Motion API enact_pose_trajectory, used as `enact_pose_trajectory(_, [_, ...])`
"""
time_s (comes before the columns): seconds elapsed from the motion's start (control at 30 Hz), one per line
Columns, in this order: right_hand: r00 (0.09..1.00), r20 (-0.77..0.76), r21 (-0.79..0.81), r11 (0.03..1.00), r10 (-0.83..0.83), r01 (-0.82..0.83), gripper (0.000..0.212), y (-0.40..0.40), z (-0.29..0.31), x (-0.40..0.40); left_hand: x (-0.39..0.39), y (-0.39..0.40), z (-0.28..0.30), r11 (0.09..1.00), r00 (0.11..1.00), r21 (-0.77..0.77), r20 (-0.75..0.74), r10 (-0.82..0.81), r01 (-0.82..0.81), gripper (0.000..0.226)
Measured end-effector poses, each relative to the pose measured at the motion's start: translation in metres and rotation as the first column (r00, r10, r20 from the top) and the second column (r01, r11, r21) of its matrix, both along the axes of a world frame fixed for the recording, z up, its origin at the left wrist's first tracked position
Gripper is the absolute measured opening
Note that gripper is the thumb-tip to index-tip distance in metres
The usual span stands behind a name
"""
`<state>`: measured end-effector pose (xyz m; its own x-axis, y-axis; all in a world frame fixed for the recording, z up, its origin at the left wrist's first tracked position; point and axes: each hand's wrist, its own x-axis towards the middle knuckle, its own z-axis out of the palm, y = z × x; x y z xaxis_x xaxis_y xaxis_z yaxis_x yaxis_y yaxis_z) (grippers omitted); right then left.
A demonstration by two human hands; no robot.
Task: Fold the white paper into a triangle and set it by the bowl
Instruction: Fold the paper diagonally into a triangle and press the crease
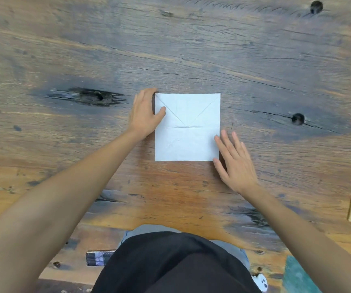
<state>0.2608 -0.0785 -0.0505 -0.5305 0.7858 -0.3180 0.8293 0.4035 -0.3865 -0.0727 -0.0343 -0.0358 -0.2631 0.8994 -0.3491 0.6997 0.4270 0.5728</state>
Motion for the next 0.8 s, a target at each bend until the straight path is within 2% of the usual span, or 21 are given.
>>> enact_pose_trajectory(0.17, [0.998, -0.008, 0.033, 0.998, 0.061, -0.061, 0.059, -0.008, -0.005, 0.009, -0.002, 0.017, -0.009, 0.999, 0.998, -0.036, -0.060, -0.035, 0.033, 0.053])
enact_pose_trajectory(0.33, [0.994, -0.033, 0.065, 0.993, 0.104, -0.101, 0.055, -0.014, -0.009, 0.022, -0.003, 0.021, -0.008, 0.998, 0.996, -0.042, -0.075, -0.042, 0.039, 0.041])
enact_pose_trajectory(0.5, [0.979, 0.019, 0.054, 0.978, 0.202, -0.203, 0.054, -0.020, -0.012, 0.028, -0.004, 0.023, -0.007, 0.999, 0.997, -0.038, -0.072, -0.034, 0.031, 0.032])
enact_pose_trajectory(0.63, [0.975, 0.044, 0.036, 0.975, 0.216, -0.218, 0.055, -0.020, -0.012, 0.028, -0.003, 0.021, -0.001, 1.000, 1.000, -0.029, -0.011, -0.002, 0.002, 0.029])
enact_pose_trajectory(0.8, [0.974, 0.062, 0.013, 0.976, 0.218, -0.219, 0.057, -0.021, -0.011, 0.029, 0.001, 0.013, 0.016, 0.995, 0.996, 0.097, 0.090, 0.014, -0.022, 0.029])
